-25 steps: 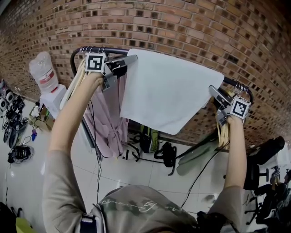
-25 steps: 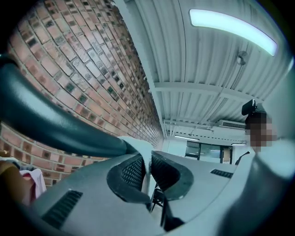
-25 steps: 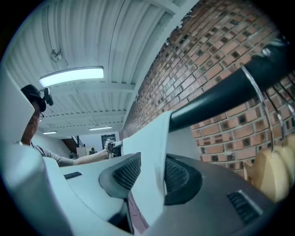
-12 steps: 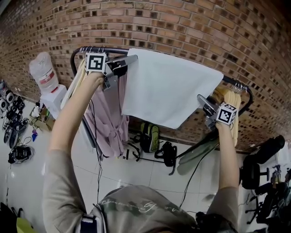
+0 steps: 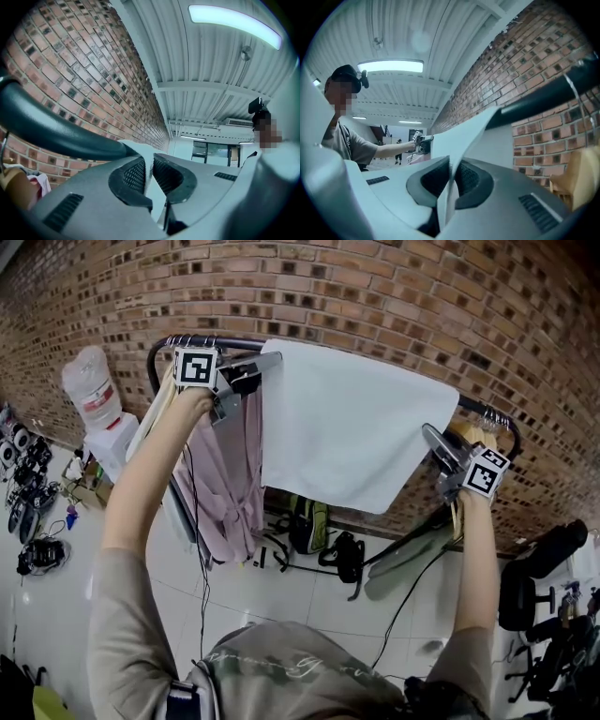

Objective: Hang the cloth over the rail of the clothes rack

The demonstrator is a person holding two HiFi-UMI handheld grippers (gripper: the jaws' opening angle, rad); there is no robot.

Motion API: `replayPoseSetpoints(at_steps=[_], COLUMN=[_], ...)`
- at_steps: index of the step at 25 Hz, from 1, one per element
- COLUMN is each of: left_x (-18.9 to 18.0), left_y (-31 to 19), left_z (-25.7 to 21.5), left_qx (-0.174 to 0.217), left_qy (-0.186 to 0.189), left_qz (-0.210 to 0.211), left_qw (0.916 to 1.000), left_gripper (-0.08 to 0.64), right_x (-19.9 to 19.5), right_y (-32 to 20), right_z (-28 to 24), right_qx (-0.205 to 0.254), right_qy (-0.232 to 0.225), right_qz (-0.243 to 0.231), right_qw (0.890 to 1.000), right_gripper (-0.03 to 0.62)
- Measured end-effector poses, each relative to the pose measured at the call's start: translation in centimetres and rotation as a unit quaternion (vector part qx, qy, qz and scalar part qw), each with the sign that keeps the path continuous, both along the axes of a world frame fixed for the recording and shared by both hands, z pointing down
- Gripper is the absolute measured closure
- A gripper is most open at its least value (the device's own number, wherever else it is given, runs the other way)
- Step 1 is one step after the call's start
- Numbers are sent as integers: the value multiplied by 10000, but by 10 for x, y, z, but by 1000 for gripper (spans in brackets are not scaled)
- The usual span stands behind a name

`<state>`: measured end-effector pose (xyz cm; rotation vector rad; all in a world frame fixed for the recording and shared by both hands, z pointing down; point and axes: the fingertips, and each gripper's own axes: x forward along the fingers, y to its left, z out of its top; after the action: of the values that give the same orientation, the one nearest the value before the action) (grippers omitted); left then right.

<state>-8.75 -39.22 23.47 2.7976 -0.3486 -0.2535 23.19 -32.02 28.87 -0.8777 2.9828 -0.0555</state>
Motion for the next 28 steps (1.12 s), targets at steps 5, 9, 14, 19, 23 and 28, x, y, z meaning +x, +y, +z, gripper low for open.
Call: replayPoseSetpoints(at_steps=[5,9,14,19,23,28], left_x=[2,4,6,2,5,4], left_y=[-1,-4,-4,1,1,-2], left_z=[-5,-12,-5,4,8,16], left_qx=[137,99,145,20,218,191], left_qy=[-77,-198,-603,-719,-958,-952], left_qz=[-73,-147,-205,-195,-164,-251], left_qw=[9999,9996,9979,9972,9950,9950], left_gripper=[540,540,540,534,502,483], right_x=[14,18,13,14,14,16], right_y=[0,-8,-14,-20,-19,-15], right_z=[-33,-43,-31,-21,-21,-16], right_qx=[139,57,-70,9,-160,-586], right_qy=[-32,-78,-153,100,123,-242], right_qz=[133,206,118,325,389,505], right_qw=[9998,9997,9998,9994,9990,9967], right_gripper=[572,572,572,572,571,476])
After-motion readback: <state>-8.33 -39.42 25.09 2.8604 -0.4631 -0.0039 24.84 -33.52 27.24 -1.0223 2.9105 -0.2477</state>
